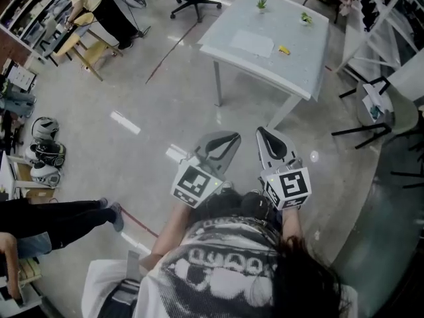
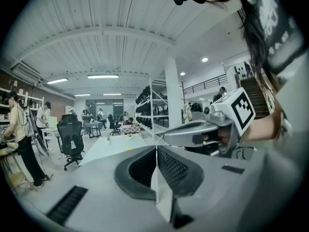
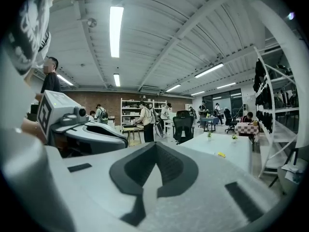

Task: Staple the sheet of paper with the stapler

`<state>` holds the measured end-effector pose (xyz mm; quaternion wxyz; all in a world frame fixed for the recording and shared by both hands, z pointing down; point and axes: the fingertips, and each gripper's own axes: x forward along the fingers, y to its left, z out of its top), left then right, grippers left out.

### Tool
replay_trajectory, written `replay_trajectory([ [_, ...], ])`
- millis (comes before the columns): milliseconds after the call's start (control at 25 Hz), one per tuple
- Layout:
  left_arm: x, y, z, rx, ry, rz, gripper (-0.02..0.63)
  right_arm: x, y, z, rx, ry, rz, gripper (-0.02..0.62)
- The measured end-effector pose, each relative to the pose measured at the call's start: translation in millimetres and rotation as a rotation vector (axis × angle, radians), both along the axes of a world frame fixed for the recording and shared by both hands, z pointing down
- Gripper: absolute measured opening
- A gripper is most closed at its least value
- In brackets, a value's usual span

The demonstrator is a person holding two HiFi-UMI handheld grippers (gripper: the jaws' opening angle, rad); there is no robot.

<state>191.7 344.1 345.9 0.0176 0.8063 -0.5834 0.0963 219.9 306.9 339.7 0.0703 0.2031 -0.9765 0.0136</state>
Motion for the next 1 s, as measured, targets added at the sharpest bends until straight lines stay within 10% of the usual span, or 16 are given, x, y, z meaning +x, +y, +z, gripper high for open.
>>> replay_trajectory([
  [600, -27, -40, 24, -0.053, 0.015, 0.030, 0.006, -13, -44, 31, -0.095, 0.032, 0.048, 0.002],
  [1000, -97, -158, 26, -0.065, -0.027, -0.058, 0.006, -86, -173, 37, -0.091, 0.034, -0.041, 0.002],
])
